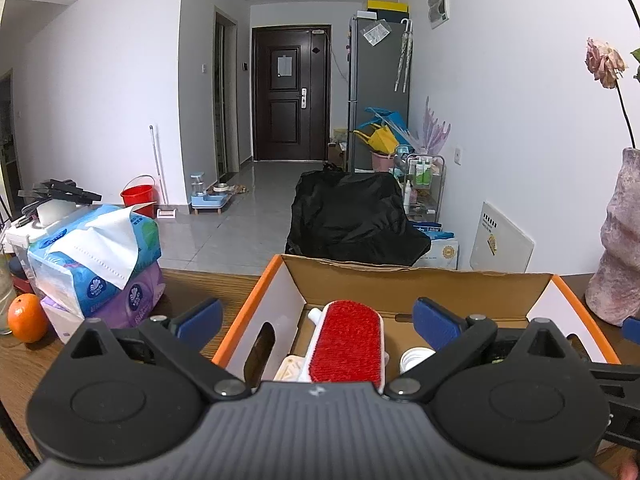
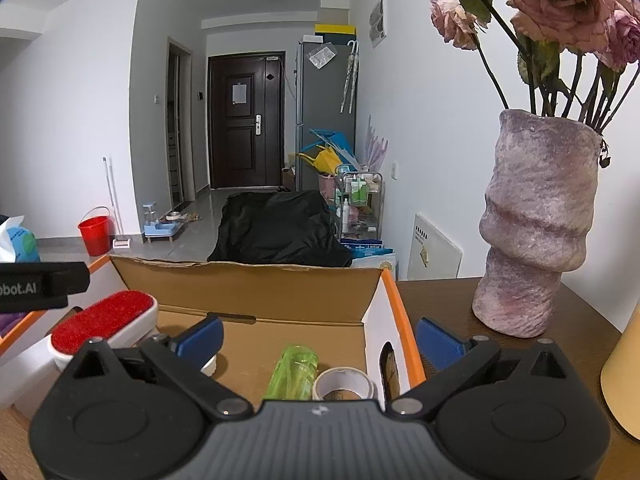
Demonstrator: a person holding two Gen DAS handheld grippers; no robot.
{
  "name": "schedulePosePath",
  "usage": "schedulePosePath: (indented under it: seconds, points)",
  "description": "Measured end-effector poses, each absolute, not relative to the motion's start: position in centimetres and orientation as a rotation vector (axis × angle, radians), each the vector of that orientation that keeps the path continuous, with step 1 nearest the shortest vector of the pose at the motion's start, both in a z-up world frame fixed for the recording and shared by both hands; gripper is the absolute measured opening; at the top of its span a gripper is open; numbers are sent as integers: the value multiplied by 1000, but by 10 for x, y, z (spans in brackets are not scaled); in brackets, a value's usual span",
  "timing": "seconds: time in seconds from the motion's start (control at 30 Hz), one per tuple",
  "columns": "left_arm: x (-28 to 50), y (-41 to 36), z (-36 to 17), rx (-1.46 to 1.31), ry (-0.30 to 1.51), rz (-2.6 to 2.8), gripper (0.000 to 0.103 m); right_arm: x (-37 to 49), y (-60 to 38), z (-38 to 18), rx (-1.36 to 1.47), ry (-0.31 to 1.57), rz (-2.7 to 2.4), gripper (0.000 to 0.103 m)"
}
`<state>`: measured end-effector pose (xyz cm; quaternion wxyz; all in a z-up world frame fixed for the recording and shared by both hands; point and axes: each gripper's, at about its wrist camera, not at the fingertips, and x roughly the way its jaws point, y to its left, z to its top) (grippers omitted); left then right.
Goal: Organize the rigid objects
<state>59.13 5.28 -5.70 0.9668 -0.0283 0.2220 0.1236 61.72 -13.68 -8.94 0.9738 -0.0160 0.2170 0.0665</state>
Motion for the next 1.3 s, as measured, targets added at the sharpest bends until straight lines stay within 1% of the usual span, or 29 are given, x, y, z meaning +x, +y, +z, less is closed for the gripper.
schedulePosePath:
  seconds: [0.37, 0.7, 1.3]
  points:
    - [571, 58, -47, -54, 412, 233, 103, 601, -141, -78, -43, 414, 130, 103]
    - [528, 53, -29, -33, 371, 198, 103, 564, -153, -57, -47, 380, 115, 103]
    - [414, 47, -11, -37, 360, 163, 103, 443, -175, -33, -44, 343, 139, 103]
